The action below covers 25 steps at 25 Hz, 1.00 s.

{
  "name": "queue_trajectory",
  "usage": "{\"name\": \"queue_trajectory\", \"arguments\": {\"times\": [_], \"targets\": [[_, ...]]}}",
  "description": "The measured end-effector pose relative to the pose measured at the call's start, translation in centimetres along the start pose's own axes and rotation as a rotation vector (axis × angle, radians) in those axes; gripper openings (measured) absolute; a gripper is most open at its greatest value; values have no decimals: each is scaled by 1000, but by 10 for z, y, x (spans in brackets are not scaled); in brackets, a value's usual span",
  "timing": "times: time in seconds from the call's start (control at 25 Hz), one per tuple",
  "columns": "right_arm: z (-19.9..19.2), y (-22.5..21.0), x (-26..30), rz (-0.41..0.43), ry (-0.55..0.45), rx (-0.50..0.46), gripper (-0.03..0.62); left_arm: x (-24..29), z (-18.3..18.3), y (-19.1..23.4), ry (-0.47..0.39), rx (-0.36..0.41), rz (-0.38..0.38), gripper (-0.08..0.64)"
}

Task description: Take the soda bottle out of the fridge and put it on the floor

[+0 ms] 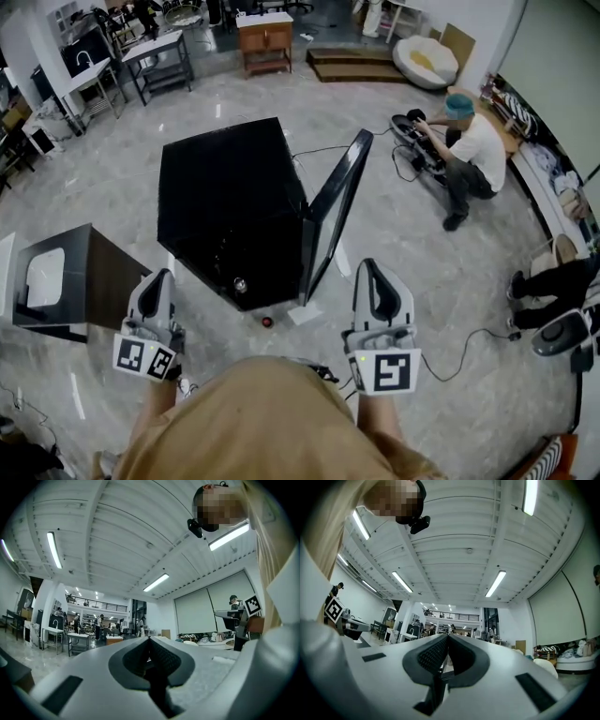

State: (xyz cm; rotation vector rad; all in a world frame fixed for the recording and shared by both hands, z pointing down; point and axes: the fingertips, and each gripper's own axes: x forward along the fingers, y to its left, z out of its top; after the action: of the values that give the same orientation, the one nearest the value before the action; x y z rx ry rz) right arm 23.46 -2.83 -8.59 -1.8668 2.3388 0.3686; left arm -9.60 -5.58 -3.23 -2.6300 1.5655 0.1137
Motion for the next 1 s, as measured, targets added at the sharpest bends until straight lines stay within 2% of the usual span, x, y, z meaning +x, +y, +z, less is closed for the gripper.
{"name": "queue_trajectory", "arguments": {"times": [0.16, 0.36, 0.68, 1.0], "targets": [[-6, 5, 8, 0, 50, 9, 2, -6, -4, 10, 9, -17, 26, 2], [-11, 9, 10, -1, 105, -27, 2, -12, -3, 25, 9, -18, 68, 2], [-19, 16, 7, 4, 159, -51, 2, -21, -15, 35, 35, -24, 75, 2], [-17, 29, 9, 17, 184, -69, 2, -28, -8, 46, 36, -8, 84, 2]]}}
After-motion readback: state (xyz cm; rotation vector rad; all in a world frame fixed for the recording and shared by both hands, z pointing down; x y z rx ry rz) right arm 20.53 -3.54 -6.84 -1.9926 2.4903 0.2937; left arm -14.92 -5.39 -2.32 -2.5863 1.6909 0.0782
